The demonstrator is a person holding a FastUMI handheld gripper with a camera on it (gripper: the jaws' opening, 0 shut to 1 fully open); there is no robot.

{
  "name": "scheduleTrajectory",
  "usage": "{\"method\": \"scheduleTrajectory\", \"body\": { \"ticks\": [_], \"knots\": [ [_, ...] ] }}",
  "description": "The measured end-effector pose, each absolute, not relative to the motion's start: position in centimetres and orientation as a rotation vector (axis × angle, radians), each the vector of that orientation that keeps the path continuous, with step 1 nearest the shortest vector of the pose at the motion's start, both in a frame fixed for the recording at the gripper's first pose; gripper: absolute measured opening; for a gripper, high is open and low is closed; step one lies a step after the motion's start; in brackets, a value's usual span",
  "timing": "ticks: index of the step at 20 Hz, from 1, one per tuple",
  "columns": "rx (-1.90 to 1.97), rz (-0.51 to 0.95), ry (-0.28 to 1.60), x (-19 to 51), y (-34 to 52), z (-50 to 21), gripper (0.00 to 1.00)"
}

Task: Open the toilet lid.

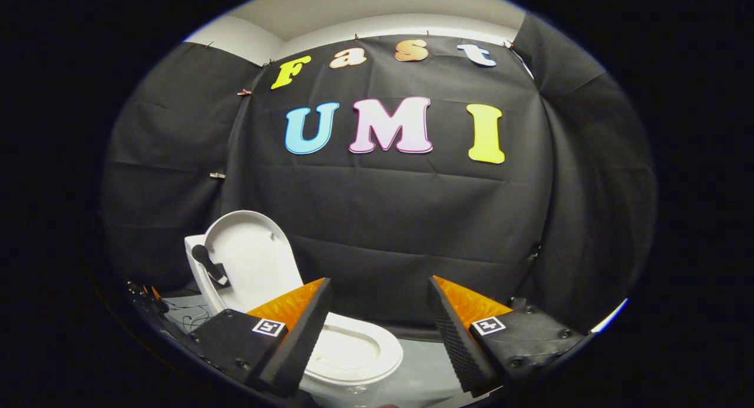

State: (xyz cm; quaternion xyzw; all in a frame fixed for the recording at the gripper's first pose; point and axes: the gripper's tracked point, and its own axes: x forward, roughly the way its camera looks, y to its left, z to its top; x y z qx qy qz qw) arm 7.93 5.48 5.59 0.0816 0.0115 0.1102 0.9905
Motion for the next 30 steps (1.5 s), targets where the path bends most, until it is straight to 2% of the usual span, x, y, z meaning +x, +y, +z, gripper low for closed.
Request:
{"method": "scheduleTrajectory", "body": {
  "ticks": [15, 30],
  "knots": [
    [0.27, 0.098, 0.05, 7.8, -1.0, 0.9, 0.99],
    [0.218, 0.155, 0.041, 7.1, 1.1, 1.2, 0.99]
  ]
}}
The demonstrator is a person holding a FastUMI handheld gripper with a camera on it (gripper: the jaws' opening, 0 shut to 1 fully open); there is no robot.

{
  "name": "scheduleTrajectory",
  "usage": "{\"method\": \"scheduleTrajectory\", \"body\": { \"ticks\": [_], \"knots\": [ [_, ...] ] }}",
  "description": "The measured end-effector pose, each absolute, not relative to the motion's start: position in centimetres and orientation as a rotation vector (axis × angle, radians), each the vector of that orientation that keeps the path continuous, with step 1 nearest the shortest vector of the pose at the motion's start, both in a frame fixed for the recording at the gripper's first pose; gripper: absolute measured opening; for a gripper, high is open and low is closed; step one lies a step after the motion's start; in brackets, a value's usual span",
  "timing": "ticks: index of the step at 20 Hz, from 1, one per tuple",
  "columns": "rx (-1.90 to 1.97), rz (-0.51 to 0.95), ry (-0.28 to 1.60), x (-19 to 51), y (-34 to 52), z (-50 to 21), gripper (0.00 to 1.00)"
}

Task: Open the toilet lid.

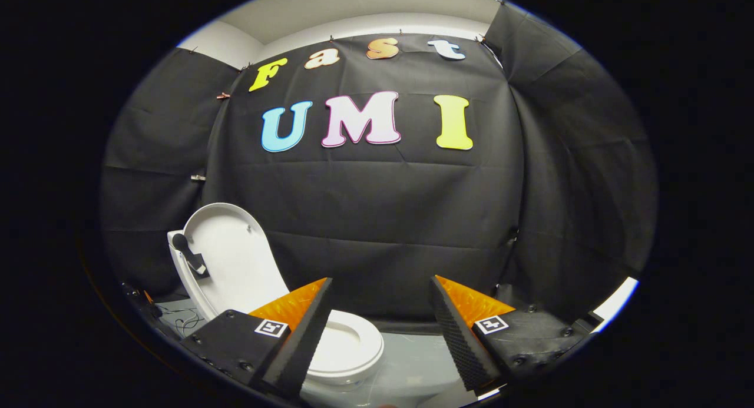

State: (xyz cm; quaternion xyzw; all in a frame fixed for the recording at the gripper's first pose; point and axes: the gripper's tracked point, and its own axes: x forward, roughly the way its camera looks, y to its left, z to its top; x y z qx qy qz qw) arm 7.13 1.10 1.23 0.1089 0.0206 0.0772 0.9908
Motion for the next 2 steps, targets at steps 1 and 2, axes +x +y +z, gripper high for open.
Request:
{"method": "scheduleTrajectory", "body": {
  "ticks": [1, 2],
  "knots": [
    [0.221, 0.159, 0.039, 7.13, 1.19, 1.32, 0.99],
    [0.222, 0.161, 0.039, 7.16, 1.24, 1.34, 0.99]
  ]
}}
